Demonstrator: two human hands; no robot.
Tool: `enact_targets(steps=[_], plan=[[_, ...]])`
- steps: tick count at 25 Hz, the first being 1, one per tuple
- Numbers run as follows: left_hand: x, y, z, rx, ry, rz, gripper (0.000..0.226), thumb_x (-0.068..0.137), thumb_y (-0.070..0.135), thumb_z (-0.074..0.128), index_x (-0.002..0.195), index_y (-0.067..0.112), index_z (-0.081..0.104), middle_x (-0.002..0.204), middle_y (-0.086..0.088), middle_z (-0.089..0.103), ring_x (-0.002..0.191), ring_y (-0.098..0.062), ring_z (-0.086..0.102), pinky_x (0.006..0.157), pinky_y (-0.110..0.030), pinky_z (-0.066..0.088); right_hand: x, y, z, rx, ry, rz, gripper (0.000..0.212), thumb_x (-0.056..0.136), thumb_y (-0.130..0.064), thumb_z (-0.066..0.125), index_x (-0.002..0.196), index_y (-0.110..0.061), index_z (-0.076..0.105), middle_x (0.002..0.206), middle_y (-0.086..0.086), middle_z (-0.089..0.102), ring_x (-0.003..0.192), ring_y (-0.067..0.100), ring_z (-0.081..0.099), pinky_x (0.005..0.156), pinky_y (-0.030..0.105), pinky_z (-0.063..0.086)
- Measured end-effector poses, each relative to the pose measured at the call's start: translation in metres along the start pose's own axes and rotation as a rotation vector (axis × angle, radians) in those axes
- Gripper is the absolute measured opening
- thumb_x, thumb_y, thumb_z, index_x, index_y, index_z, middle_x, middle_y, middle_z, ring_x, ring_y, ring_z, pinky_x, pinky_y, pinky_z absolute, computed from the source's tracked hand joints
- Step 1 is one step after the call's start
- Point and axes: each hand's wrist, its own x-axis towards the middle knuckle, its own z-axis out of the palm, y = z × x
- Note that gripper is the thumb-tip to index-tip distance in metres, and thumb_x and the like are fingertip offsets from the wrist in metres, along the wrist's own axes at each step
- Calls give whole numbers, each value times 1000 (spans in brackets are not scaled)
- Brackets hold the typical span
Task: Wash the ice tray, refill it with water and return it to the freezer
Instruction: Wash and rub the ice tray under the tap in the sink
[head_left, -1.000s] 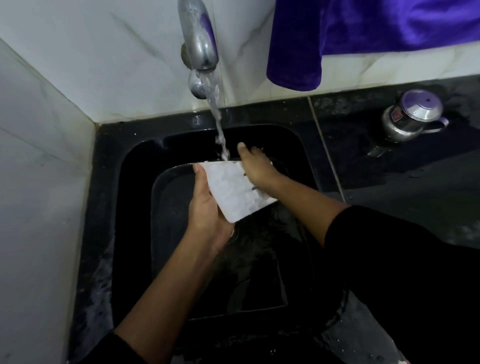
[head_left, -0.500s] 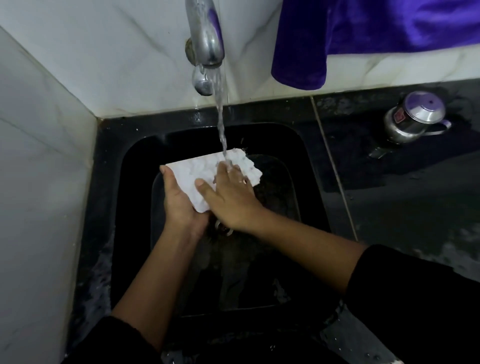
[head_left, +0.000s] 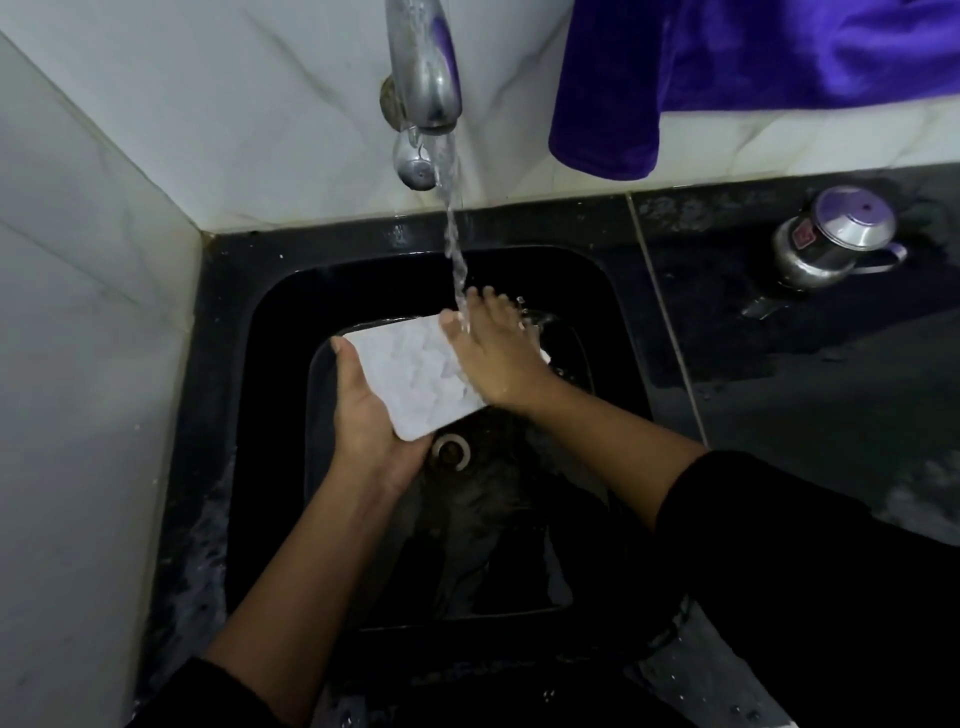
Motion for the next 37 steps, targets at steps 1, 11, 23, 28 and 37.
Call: enact_targets(steps=[1,11,23,28,37], plan=[[-7,3,-2,-13,-10,-8,85,100,72,29,151,9,53,151,-19,58,141,-37,55,120,-55,38,11,6,-11,20,16,12,70,110,-52,28,166,-12,13,174,10,6,160,31,6,128,49,11],[-5,25,-109,-506,-258,-258,86,104,62,50,165,7,28,168,-27,30,153,-50,32,123,-68,27,-1,23,-35,977,-77,88,33,108,-21,50,125,1,68,113,16,76,101,32,73,89,44,59],[-14,10,-126,-657,-222,-248,86,101,61,56,164,9,28,167,-25,33,151,-50,36,117,-71,35,-23,4,-42,826,-83,-62,23,106,-13,55,115,3,70,99,12,75,86,22,73,71,33,62],[-17,1,-137,-593,-284,-215,87,108,68,29,164,1,24,168,-24,30,154,-46,31,123,-68,24,-27,-2,-33,703,-24,-54,24,106,-18,57,89,-5,67,76,9,67,64,21,62,48,27,53],[-36,17,-93,-208,27,-41,62,104,62,45,139,12,58,125,-18,75,111,-29,76,90,-47,63,-17,-7,-58,653,-179,113,40,102,-47,61,102,-10,78,97,5,81,91,22,78,85,40,63]])
